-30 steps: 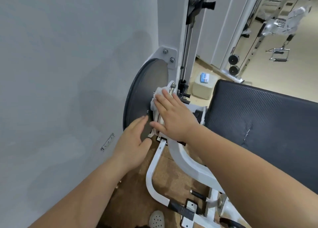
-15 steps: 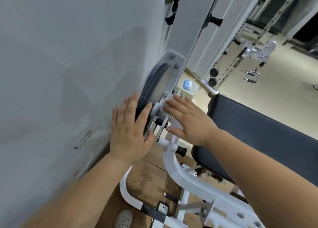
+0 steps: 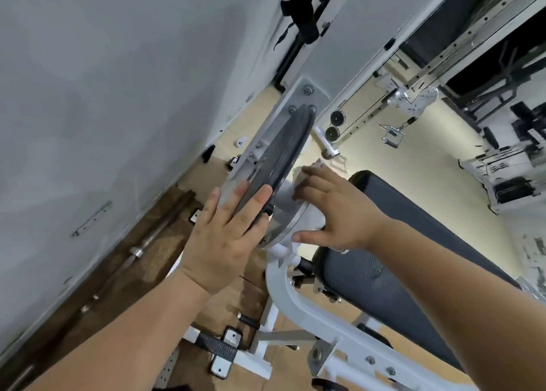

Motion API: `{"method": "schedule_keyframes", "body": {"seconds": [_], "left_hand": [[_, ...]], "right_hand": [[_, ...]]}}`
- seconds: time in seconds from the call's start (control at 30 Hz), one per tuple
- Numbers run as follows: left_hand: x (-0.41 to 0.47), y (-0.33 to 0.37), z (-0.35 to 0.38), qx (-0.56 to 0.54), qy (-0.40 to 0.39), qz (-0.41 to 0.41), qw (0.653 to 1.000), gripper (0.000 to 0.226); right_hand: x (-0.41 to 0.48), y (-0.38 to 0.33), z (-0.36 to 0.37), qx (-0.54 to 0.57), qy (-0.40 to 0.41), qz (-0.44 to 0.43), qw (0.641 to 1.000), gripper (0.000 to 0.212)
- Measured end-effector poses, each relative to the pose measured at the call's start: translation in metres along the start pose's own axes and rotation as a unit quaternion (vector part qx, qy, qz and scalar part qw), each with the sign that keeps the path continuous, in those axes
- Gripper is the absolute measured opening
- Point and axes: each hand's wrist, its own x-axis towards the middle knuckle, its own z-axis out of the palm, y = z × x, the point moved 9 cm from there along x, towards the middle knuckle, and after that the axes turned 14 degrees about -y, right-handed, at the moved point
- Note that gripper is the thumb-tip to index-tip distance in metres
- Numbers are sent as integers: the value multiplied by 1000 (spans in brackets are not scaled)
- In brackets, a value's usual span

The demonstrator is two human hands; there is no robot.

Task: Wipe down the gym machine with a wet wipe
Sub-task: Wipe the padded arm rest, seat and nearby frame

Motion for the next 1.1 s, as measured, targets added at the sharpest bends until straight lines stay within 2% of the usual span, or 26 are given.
{"method": "schedule_keyframes", "body": {"seconds": [0.17, 0.3, 0.4, 0.6, 0.67, 0.73, 0.83, 0.93, 1.0, 1.1], "left_hand": [[-1, -2, 2, -17, 9, 15, 1000, 18], [-1, -2, 3, -23, -2, 15, 1000, 15], [1, -3, 2, -33, -13, 15, 999, 13], [1, -4, 4, -43, -28, 12, 999, 11], [1, -4, 5, -46, -33, 15, 998, 13], [1, -4, 5, -46, -36, 15, 998, 13], [1, -4, 5, -42, -44, 9, 998, 13], [1, -5, 7, -38, -59, 1, 998, 17], [1, -5, 7, -35, -67, 0, 997, 18], [1, -4, 7, -40, -70, 2, 997, 18]], "right_hand": [[-5, -19, 13, -80, -51, -40, 995, 78], [8, 13, -3, -118, -84, 29, 989, 86], [8, 5, -2, -148, -95, 58, 983, 90], [-10, -75, 55, -227, -127, -31, 965, 81], [-8, -87, 74, -262, -152, -36, 952, 79], [-5, -83, 70, -281, -139, -36, 949, 75], [-2, -37, 25, -258, -56, 27, 964, 77], [-2, 14, -8, -163, -24, 86, 983, 75], [1, 18, -8, -114, -27, 88, 989, 74], [0, -14, 10, -133, -35, 84, 987, 74]]}}
